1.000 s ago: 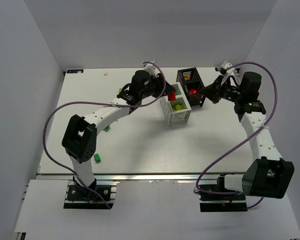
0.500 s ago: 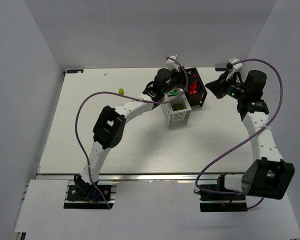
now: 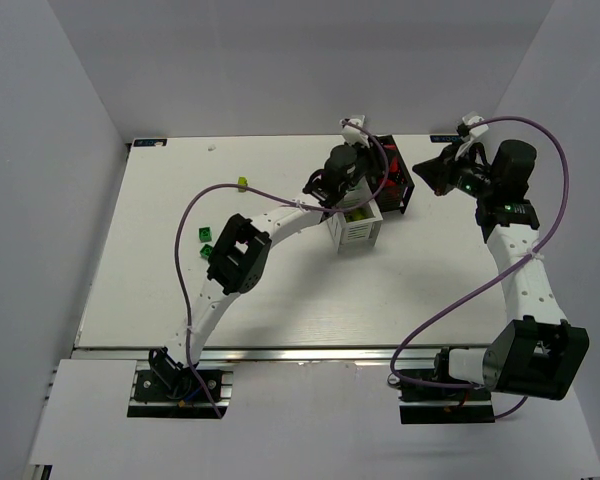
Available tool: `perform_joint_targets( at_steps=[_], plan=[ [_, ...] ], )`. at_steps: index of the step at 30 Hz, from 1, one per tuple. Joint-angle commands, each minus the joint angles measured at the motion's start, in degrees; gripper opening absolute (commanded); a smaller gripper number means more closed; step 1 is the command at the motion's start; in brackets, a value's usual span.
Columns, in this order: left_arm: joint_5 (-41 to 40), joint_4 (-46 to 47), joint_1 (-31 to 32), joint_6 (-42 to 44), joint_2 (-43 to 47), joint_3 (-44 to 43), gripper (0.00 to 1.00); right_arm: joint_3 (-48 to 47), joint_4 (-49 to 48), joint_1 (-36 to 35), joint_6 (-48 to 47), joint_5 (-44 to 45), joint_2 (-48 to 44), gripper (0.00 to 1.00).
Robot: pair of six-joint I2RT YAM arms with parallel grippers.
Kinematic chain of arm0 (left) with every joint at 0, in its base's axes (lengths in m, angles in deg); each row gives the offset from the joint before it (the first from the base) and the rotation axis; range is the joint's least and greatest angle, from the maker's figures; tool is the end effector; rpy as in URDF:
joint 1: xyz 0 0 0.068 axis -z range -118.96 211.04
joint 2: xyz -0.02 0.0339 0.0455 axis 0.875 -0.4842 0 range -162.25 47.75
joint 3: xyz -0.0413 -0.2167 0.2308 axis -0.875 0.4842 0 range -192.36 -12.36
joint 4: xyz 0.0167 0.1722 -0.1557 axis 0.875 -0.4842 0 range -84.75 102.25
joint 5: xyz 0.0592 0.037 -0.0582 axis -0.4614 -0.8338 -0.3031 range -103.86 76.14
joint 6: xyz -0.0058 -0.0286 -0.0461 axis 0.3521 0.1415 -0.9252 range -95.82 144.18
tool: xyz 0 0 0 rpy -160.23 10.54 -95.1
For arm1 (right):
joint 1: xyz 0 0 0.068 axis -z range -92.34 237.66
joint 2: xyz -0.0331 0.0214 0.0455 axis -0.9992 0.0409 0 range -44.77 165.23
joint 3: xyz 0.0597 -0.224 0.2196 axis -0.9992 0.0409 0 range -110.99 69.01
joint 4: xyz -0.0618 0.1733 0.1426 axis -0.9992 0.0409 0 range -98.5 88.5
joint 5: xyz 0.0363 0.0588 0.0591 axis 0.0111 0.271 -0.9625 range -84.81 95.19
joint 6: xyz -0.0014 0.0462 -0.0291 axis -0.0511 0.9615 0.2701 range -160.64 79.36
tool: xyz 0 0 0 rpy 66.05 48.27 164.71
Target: Sort the legos into containers by color
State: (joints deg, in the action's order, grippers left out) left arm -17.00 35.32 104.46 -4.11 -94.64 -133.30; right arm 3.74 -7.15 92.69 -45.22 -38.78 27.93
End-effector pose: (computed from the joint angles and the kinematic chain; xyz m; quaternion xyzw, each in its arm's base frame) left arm 0.4362 -0.4100 0.2845 0.0723 0.6933 -0.4044 0.5921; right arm 0.2479 0.0038 0.4277 -0.2409 0.7049 0.2327 0.6252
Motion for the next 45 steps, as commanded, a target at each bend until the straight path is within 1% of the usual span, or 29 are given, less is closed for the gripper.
perform_joint_targets(
  at_steps=[1, 2, 3, 5, 9, 11, 15, 18, 22, 25, 29, 32, 34, 35, 36, 37, 38, 39, 40, 41, 42, 43, 44, 45],
  plan=[
    [-3.2, 0.3, 0.3, 1.8, 0.1, -4.2, 0.05, -2.0, -2.8, 0.6, 1.1, -1.2, -0.5, 0.00],
    [-3.5, -0.3, 0.3, 1.7, -0.5, -4.6, 0.11, -2.0, -2.9, 0.6, 1.2, -1.1, -0.5, 0.00],
    [-3.5, -0.5, 0.3, 1.7, -0.5, -4.9, 0.11, -2.0, -2.9, 0.6, 1.2, -1.1, -0.5, 0.00],
    [-4.2, -1.1, 0.3, 1.4, -1.1, -5.0, 0.24, -1.9, -2.8, 0.7, 1.2, -1.2, -0.5, 0.00],
    [-4.7, -1.7, 0.5, 1.2, -1.4, -5.1, 0.38, -2.0, -2.7, 0.8, 1.1, -1.3, -0.5, 0.00],
    [-4.6, -2.2, 0.7, 1.4, -1.4, -5.2, 0.41, -1.9, -2.9, 0.9, 1.3, -1.3, -0.5, 0.00],
    [-4.4, -2.5, 0.8, 1.3, -1.4, -5.4, 0.42, -1.7, -3.4, 0.9, 1.8, -1.3, -0.5, 0.00],
    [-4.7, -2.9, 1.0, 1.2, -1.4, -5.4, 0.47, -1.7, -3.4, 0.9, 1.9, -1.3, -0.7, 0.00],
    [-4.9, -3.4, 1.0, 1.2, -1.2, -5.4, 0.57, -1.6, -3.3, 0.9, 1.7, -1.3, -0.8, 0.00],
    [-4.9, -3.8, 1.0, 1.5, -1.0, -5.4, 0.61, -1.3, -3.4, 0.9, 1.6, -1.1, -0.8, 0.00],
    [-4.9, -4.3, 1.0, 1.8, -0.4, -5.4, 0.63, -1.3, -3.5, 0.9, 1.6, -1.2, -0.9, 0.02],
    [-5.1, -4.7, 1.0, 3.0, 0.9, -5.4, 0.60, -1.7, -2.8, 0.9, 1.1, -1.5, -0.8, 0.03],
    [-6.4, -6.0, 0.9, 4.5, 3.9, -4.1, 0.52, -2.0, -2.1, 0.9, -0.8, -2.4, -0.8, 0.07],
    [-7.1, -6.5, 0.5, 6.0, 5.4, -3.1, 0.48, -2.3, -1.4, 0.9, -1.6, -3.0, -0.8, 0.14],
    [-7.5, -6.8, 0.1, 6.4, 9.3, -1.5, 0.40, -2.4, -1.4, 0.9, -2.4, -3.6, -0.7, 0.19],
    [-7.9, -7.2, -0.5, 6.5, 11.6, 3.0, 0.37, -2.5, -1.1, 0.9, -4.5, -5.5, -0.6, 0.26],
    [-7.9, -7.7, -2.3, 5.5, 14.0, 5.7, 0.33, -2.5, 0.7, 0.9, -5.4, -6.7, -0.6, 0.34],
    [-7.9, -8.4, -3.4, 4.5, 16.4, 8.3, 0.31, -2.4, 0.9, 0.9, -6.2, -8.0, -0.5, 0.49],
    [-7.2, -10.7, -5.0, 1.6, 21.3, 11.1, 0.28, -2.4, 1.5, 0.9, -8.2, -10.1, -0.5, 0.54],
    [-6.7, -12.3, -8.5, -0.3, 23.7, 16.2, 0.28, -2.3, 1.9, 0.9, -9.1, -11.0, -0.4, 0.61],
    [-5.9, -13.9, -10.5, -2.4, 25.9, 18.8, 0.28, -2.1, 2.4, 0.9, -9.9, -11.9, -0.2, 0.64],
    [-5.0, -19.0, -12.8, -4.6, 29.4, 21.0, 0.32, -2.0, 2.8, 0.9, -10.5, -12.8, 0.0, 0.65],
    [-4.3, -22.0, -17.4, -9.2, 30.8, 23.7, 0.40, -2.0, 3.0, 0.9, -11.1, -13.0, 0.2, 0.67],
    [-3.7, -25.8, -19.7, -11.4, 31.6, 24.7, 0.51, -1.9, 3.1, 0.9, -11.4, -13.1, 0.6, 0.67]
  ],
)
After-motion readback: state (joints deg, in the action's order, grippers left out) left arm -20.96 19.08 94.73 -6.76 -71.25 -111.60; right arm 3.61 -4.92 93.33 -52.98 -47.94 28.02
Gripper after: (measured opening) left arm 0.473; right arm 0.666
